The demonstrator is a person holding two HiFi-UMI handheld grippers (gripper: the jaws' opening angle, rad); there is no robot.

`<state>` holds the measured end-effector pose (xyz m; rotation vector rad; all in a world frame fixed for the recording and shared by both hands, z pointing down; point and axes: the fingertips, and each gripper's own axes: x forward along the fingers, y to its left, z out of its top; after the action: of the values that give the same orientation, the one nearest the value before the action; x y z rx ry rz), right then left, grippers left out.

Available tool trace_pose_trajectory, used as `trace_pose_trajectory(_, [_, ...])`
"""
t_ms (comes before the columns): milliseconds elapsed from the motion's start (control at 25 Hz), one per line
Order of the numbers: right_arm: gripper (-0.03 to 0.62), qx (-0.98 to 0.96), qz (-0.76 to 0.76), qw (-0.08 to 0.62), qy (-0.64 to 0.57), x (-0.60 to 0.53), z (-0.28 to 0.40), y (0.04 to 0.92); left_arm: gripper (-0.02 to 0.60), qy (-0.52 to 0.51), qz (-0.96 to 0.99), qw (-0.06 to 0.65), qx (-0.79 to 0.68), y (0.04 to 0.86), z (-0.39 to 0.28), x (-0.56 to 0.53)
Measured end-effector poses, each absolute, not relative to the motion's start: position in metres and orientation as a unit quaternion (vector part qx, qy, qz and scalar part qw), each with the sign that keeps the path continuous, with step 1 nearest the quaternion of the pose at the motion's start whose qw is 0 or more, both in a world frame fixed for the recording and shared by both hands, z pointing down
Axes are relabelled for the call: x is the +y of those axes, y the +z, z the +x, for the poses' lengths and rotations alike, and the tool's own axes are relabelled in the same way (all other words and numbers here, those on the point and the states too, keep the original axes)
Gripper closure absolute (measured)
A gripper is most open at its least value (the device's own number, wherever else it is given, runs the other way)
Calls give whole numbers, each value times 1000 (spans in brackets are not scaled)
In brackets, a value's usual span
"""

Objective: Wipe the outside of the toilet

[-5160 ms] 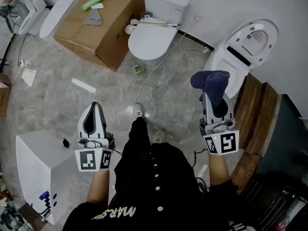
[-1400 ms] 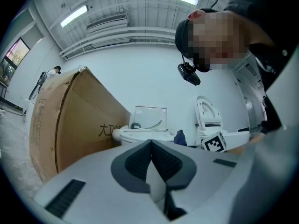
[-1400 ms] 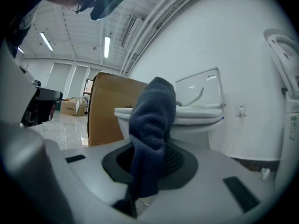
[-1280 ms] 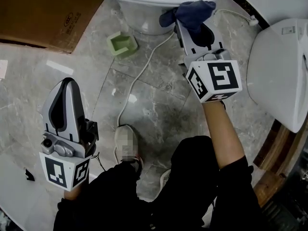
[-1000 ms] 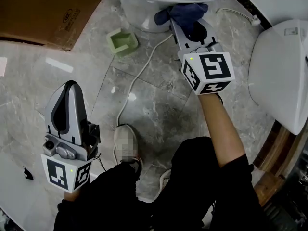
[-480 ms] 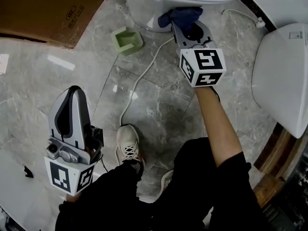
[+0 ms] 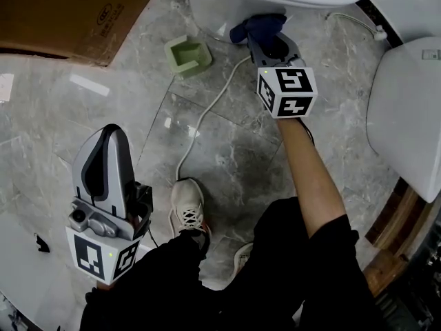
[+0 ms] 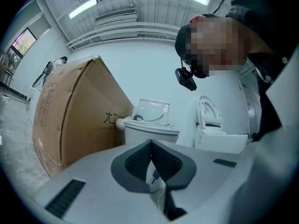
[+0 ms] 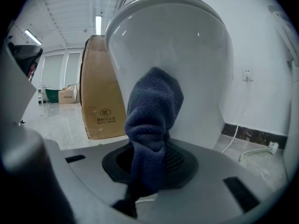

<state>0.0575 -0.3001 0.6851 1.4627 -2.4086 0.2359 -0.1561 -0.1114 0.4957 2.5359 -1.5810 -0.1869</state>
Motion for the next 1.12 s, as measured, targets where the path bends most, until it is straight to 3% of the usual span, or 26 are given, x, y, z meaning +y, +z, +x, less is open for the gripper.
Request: trace_pose_trajectory(1120, [516, -818, 487, 245, 181, -307, 52, 807, 572, -47, 847, 88, -522, 518, -163, -117])
